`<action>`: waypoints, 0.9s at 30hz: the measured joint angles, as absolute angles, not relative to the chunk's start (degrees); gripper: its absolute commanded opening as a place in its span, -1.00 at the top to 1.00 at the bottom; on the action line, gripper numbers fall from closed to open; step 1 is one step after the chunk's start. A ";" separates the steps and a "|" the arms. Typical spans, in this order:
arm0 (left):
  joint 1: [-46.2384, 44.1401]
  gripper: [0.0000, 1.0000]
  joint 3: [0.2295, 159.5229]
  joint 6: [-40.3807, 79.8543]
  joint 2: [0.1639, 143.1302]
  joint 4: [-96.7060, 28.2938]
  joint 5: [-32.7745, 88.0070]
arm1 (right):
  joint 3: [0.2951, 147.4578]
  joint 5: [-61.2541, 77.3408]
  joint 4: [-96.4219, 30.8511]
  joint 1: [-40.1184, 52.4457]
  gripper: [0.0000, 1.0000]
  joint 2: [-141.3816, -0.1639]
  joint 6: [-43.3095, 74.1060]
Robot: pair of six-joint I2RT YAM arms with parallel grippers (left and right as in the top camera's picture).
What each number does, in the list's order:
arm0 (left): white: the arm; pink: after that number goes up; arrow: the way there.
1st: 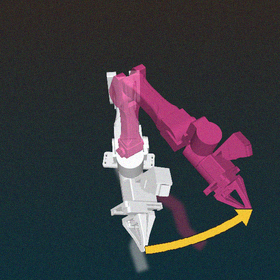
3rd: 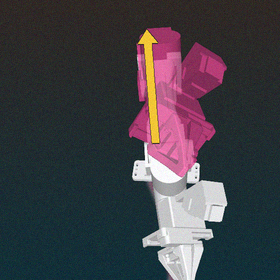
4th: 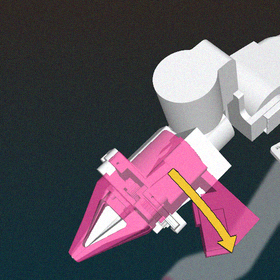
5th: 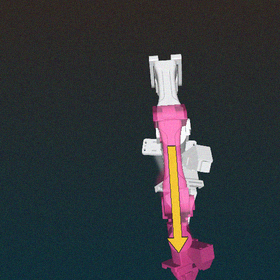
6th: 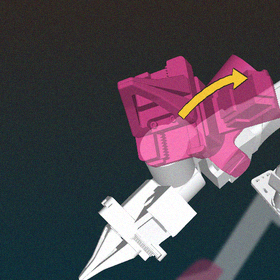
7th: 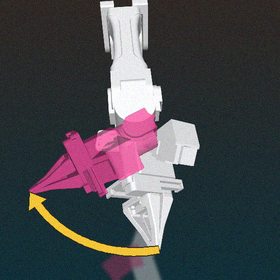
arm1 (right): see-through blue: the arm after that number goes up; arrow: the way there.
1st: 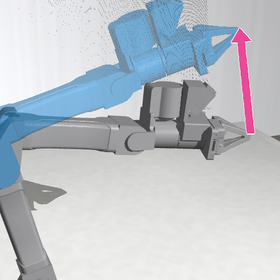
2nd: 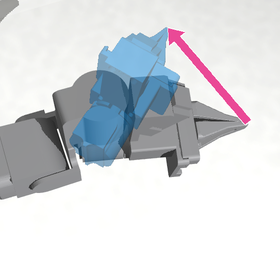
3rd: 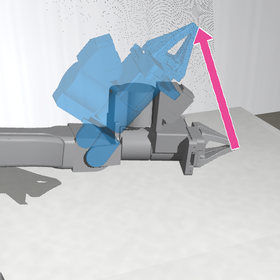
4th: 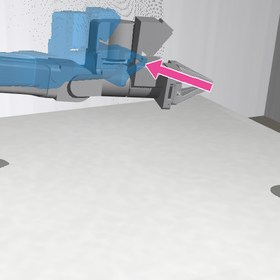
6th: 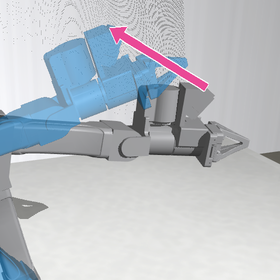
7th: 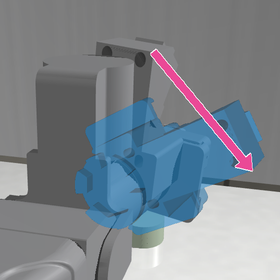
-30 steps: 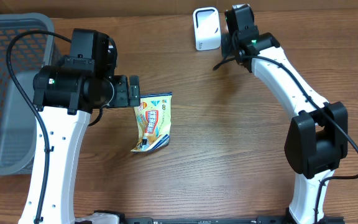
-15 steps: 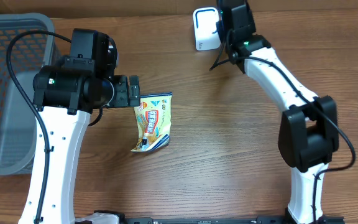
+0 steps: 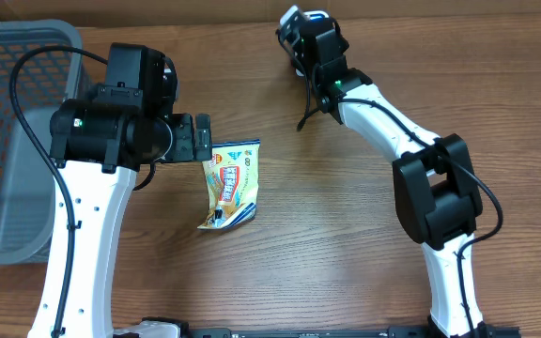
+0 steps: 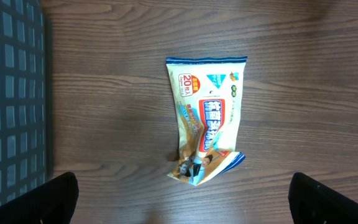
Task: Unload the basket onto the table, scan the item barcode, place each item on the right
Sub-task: 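Hold the Kleenex box in front of the white scanner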
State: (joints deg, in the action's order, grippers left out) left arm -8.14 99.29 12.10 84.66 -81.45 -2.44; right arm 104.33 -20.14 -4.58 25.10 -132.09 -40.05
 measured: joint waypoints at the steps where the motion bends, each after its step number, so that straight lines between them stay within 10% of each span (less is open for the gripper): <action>1: -8.14 -1.00 99.29 12.10 84.66 -81.43 -2.44 | 104.33 -20.01 -4.54 25.10 0.92 -132.44 -41.15; 14: -8.14 -1.00 99.29 12.10 84.66 -81.43 -2.44 | 104.36 -22.92 0.43 24.64 0.93 -133.05 -47.64; 27: -8.14 -1.00 99.29 12.10 84.66 -81.43 -2.42 | 104.36 -39.40 -1.98 15.22 0.93 -130.30 -28.67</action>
